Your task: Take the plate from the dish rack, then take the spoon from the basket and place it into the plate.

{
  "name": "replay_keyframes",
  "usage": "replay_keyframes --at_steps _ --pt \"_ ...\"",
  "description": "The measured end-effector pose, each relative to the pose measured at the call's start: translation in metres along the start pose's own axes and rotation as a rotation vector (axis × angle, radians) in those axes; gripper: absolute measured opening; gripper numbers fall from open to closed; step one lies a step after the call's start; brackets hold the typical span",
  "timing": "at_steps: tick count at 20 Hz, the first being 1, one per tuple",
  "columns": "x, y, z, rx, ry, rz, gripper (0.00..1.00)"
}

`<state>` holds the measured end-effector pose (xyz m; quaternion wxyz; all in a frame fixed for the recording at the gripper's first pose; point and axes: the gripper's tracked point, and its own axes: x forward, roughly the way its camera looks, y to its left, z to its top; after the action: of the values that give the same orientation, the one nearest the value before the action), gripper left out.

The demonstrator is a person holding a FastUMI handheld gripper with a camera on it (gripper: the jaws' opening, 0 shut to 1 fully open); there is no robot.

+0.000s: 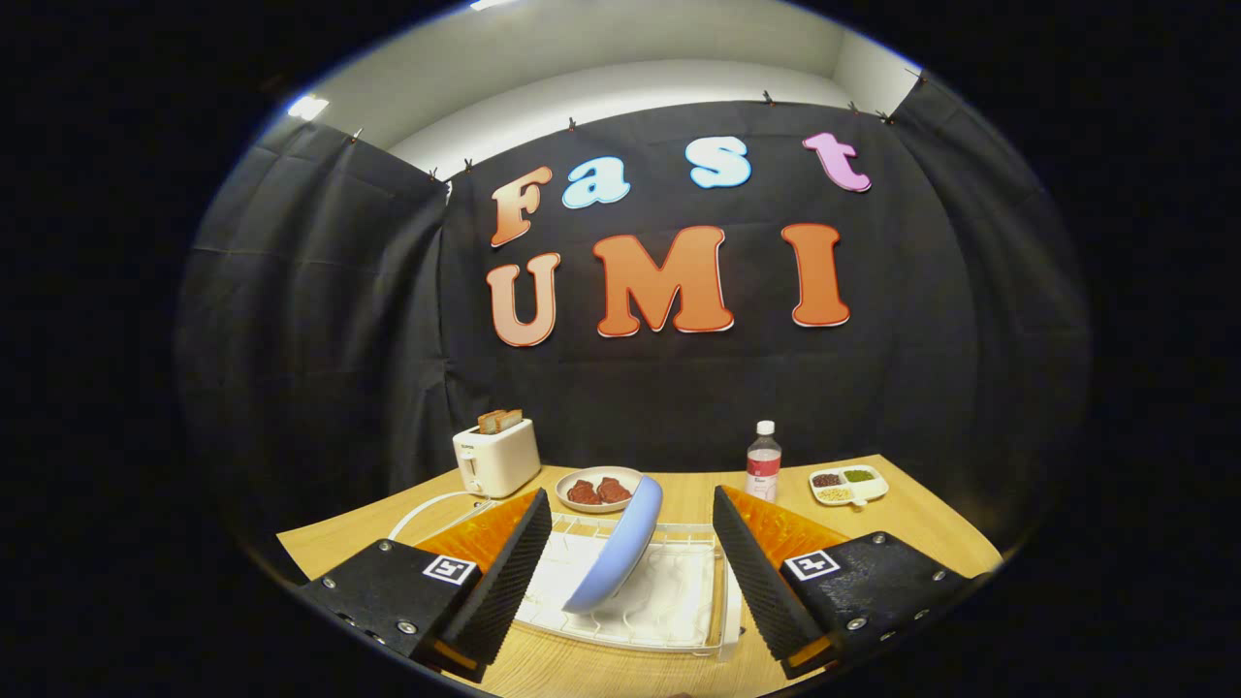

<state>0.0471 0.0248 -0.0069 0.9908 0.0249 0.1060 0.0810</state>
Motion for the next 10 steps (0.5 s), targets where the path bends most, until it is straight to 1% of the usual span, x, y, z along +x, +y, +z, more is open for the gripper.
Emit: replay_keyframes --at_steps 4,7,10 --pt "0.030 -0.009 -0.007 0.062 0.145 -0.003 0.99" --pt "0.053 -0.005 -0.021 0.127 0.290 0.011 0.98" --pt "0.072 -0.002 -0.041 0.138 0.445 0.014 0.95"
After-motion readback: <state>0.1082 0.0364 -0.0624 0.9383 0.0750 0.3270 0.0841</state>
